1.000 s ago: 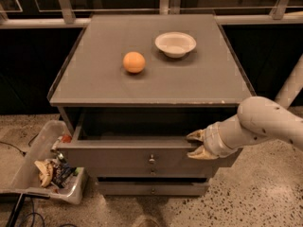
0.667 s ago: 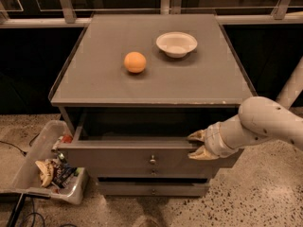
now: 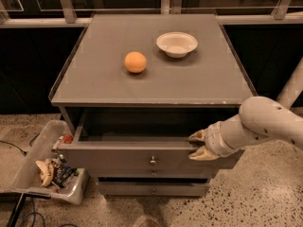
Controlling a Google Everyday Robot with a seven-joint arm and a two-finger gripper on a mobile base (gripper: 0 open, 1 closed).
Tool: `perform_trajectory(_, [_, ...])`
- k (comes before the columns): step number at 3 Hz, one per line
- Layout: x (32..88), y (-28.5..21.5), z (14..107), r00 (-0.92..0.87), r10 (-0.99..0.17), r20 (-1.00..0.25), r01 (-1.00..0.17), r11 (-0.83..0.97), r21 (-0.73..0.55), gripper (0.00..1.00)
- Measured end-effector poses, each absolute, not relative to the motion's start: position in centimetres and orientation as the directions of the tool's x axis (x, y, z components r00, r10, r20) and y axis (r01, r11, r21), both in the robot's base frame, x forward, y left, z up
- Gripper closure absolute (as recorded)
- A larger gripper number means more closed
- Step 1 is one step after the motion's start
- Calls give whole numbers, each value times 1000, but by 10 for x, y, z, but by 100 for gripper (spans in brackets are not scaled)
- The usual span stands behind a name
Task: Open top drawer
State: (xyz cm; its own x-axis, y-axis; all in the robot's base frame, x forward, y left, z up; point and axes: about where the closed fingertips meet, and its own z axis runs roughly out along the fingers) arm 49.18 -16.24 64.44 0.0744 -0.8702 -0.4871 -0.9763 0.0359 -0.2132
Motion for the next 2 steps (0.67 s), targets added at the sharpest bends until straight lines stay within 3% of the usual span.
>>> perform_trajectory(1, [488, -163, 643, 72, -870, -487, -976, 38, -213, 84])
perform_trajectory(2, [471, -167, 639, 57, -867, -495, -976, 56, -212, 100])
